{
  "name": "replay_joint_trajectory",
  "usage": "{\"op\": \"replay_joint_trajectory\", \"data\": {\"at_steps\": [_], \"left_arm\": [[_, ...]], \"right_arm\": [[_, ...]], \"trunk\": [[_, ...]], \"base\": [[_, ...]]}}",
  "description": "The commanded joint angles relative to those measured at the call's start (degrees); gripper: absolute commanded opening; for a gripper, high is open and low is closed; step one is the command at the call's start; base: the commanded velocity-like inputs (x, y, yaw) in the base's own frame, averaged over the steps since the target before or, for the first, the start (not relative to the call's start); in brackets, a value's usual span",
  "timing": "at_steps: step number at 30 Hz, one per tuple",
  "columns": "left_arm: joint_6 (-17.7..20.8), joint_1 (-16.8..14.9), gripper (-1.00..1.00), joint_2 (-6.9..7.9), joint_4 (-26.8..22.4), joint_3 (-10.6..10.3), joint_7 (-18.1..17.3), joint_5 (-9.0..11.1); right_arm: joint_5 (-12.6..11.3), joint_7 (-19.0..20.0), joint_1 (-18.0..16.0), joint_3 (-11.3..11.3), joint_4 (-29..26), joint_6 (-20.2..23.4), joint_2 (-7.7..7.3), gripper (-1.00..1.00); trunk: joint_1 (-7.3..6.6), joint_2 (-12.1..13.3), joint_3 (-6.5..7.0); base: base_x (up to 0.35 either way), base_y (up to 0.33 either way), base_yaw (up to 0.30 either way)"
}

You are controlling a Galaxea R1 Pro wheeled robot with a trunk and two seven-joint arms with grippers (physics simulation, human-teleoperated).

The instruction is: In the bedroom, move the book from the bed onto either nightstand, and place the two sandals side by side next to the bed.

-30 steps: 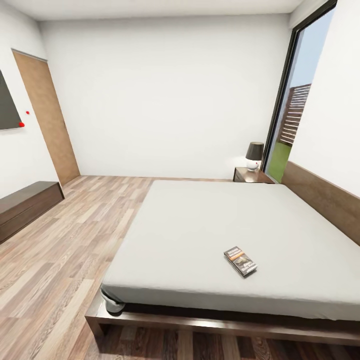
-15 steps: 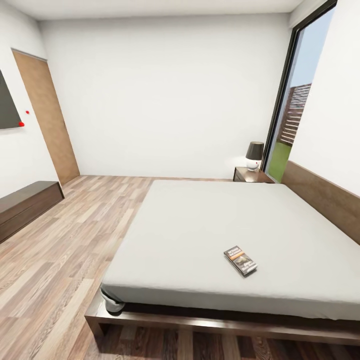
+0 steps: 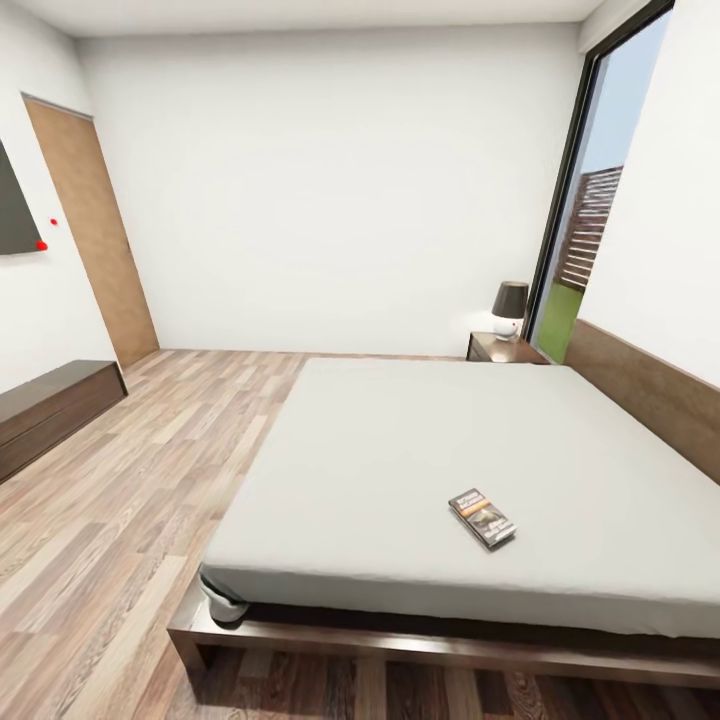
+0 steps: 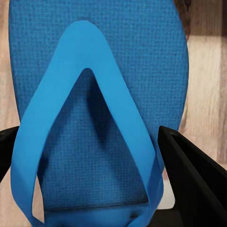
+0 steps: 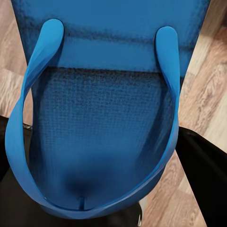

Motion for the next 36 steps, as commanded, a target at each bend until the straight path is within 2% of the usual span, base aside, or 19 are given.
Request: {"op": "replay_joint_trajectory", "data": {"at_steps": [1, 36], "left_arm": [[-0.21, -0.04, -1.00, -0.01, 0.05, 0.21, 0.02, -0.33], [-1.25, -0.04, -1.00, -0.01, 0.06, 0.14, -0.01, -0.51]], "right_arm": [[0.42, 0.11, -0.03, 0.10, -0.03, -0.04, -0.02, -1.00], [0.42, 0.12, -0.03, 0.10, 0.00, -0.04, 0.02, -1.00]], "trunk": [[0.23, -0.46, -0.25], [7.91, -14.49, -6.53]], "base": [[0.000, 0.000, 0.000], [0.000, 0.000, 0.000]]}}
